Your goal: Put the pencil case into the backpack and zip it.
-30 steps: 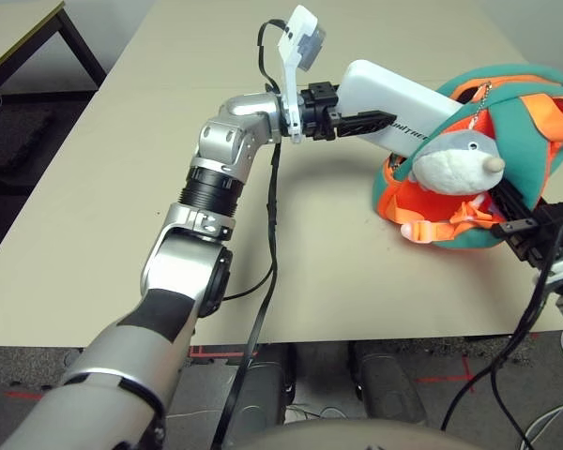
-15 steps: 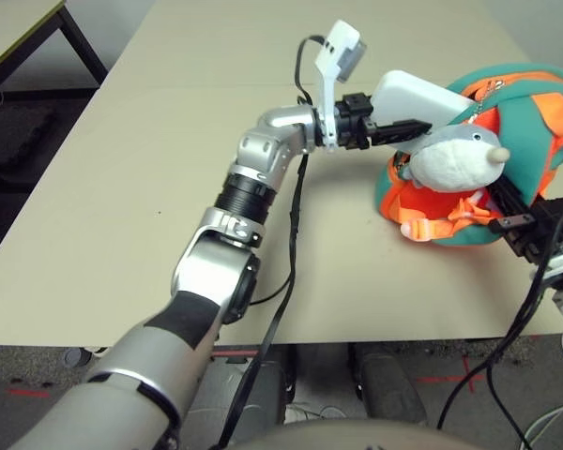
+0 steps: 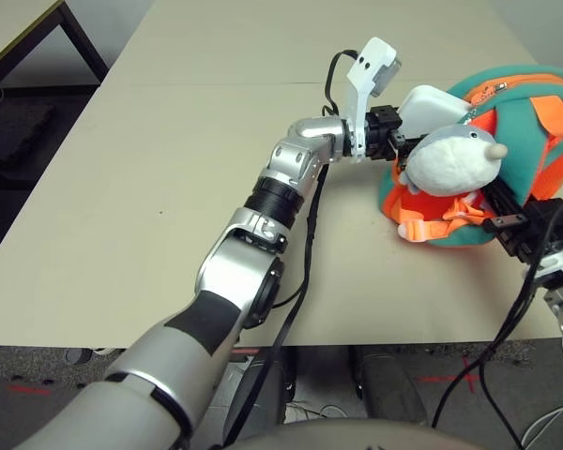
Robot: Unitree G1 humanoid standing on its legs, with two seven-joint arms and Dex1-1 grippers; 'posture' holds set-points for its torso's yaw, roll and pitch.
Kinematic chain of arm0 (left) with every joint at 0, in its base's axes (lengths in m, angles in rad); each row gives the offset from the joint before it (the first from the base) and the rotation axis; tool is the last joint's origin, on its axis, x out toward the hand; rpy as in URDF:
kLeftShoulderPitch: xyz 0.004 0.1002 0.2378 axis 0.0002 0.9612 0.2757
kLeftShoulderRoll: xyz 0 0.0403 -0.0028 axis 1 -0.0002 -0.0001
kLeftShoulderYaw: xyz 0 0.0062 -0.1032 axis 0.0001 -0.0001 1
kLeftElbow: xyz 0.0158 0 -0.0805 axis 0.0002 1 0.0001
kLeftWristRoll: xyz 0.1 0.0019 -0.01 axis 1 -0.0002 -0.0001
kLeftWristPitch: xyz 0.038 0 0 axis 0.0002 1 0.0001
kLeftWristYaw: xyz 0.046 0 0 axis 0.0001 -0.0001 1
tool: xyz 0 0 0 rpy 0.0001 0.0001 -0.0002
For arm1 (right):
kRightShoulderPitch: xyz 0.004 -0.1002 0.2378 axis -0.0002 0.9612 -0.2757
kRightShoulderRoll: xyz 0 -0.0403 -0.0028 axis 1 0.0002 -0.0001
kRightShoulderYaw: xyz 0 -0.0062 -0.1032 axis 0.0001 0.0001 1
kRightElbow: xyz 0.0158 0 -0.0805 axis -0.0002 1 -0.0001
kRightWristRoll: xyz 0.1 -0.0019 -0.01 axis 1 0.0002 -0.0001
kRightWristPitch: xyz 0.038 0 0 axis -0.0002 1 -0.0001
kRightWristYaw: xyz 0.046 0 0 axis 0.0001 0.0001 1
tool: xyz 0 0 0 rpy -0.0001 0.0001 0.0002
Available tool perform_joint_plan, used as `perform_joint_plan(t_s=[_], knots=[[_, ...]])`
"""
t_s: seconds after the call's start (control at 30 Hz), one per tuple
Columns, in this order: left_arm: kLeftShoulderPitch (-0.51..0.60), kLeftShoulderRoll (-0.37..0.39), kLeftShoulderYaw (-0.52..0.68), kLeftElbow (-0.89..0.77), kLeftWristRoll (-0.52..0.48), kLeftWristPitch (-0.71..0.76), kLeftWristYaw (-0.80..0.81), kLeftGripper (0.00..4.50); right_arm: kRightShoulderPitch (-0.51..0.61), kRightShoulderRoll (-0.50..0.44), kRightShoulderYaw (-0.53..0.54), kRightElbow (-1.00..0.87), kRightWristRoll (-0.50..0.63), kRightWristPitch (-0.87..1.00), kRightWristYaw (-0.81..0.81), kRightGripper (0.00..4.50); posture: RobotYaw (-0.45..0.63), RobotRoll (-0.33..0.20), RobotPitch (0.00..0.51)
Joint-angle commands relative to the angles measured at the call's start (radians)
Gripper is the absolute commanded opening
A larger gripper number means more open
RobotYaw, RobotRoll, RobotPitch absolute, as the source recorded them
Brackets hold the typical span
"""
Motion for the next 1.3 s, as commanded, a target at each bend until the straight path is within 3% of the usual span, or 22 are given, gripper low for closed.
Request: perform_joint_plan(t_s=[0.03,0.43,0.57,0.7,0.93,1.13,1.3], knots=[[-0.047,0.008,0.005,-0.041,-0.027,0.051,-0.033,4.50,-0.004,0.005,0.028,-0.011,-0.010,0.010,0.013,0.21,-0.20,0.000,0.184],[-0.043,0.238,0.079,-0.327,-0.162,0.353,-0.060,4.50,-0.044,0.005,0.042,0.029,-0.026,0.013,0.057,0.21,-0.15,0.000,0.181],[-0.022,0.323,0.066,-0.389,-0.172,0.400,-0.078,3.63,-0.064,0.005,0.051,0.045,-0.034,0.015,0.071,0.21,-0.14,0.000,0.178],[-0.006,0.388,0.030,-0.388,-0.151,0.391,-0.129,2.30,-0.076,0.009,0.059,0.057,-0.044,0.015,0.084,0.21,-0.13,0.000,0.175],[-0.032,0.384,-0.035,-0.265,-0.094,0.270,-0.198,0.00,-0.088,0.018,0.064,0.068,-0.067,0.014,0.101,0.21,-0.14,0.000,0.167],[-0.114,0.335,-0.082,-0.027,-0.009,0.098,-0.254,0.00,-0.088,0.028,0.057,0.065,-0.082,0.015,0.102,0.21,-0.16,0.000,0.166],[-0.156,0.301,-0.085,0.063,0.025,0.029,-0.289,0.00,-0.071,0.044,0.055,0.047,-0.089,0.019,0.097,0.21,-0.18,0.000,0.171]])
